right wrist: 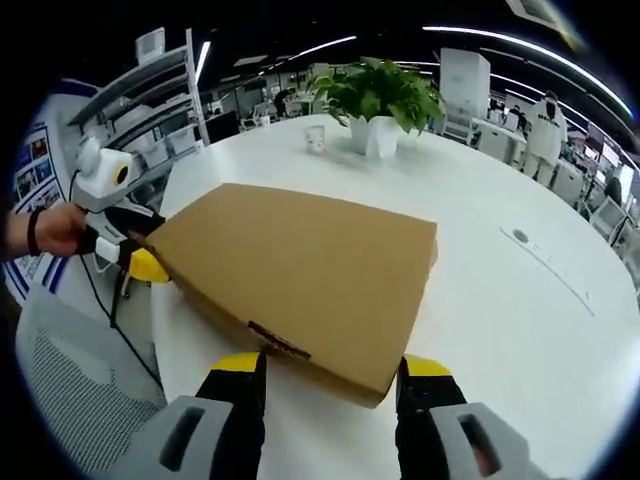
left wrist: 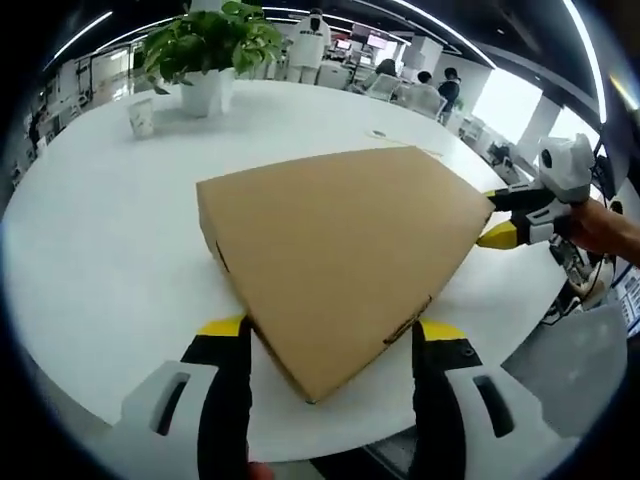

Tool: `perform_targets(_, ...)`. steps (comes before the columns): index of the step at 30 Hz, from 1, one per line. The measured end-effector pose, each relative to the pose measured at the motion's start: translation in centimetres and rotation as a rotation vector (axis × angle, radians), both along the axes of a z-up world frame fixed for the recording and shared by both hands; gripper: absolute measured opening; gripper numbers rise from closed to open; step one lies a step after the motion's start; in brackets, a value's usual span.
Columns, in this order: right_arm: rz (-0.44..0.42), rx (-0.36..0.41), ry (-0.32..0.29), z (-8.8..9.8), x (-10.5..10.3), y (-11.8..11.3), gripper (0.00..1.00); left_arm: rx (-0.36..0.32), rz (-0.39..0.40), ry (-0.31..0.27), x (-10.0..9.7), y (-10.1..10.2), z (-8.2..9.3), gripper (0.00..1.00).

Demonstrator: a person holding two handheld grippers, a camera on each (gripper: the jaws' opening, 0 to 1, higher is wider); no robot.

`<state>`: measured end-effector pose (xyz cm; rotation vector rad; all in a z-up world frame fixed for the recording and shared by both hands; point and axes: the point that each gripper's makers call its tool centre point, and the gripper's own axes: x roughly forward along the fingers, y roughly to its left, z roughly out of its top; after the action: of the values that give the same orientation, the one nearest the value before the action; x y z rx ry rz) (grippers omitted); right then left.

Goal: Operate the shoe box by opening the lid, removing the specified soft item, and placing it in the target area until the item is outside and the box remains undamaged.

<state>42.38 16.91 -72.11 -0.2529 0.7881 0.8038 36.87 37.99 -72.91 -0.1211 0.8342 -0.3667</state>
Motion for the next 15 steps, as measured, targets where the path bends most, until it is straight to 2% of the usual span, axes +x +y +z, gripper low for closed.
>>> perform_targets(15,-0.016,0.029,-0.015,1.4,-0.1,-0.1,0.48,0.0,0.017,-0.003,-0.2,0.0,1.2,0.64)
